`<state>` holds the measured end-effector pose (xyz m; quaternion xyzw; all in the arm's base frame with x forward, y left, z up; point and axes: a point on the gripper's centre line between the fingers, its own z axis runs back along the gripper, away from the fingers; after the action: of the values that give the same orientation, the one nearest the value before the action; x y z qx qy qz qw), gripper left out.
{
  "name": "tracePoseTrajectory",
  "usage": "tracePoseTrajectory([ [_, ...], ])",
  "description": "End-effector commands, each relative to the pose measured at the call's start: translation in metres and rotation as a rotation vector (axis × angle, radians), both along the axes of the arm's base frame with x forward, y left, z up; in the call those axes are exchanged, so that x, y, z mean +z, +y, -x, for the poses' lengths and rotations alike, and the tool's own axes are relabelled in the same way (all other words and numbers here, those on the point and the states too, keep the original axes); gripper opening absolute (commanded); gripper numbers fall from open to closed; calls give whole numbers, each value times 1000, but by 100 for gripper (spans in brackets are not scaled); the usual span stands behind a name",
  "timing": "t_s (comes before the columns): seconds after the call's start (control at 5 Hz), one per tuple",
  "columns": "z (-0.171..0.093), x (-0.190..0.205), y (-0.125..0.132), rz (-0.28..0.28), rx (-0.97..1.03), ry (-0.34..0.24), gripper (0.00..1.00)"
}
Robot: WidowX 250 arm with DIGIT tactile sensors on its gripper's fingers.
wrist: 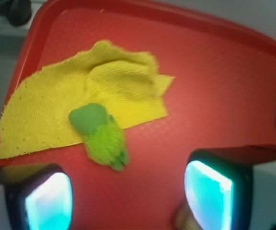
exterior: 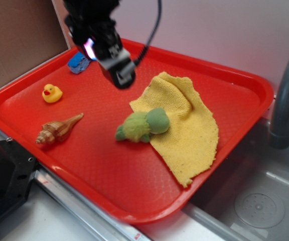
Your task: Grab the green animal.
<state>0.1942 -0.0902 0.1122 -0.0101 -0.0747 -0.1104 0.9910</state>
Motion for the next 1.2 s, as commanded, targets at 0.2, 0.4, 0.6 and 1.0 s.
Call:
tracePoseTrajectory([
  [0.2,-26,-77,-20,-107,-54,29,100],
  [0.4,-31,-92,-13,-135,-48,59,94],
  [0.6,-33,-80,-3,-109,-35,47,0],
  [1.0,-26,-18,25,-88,115,95,0],
])
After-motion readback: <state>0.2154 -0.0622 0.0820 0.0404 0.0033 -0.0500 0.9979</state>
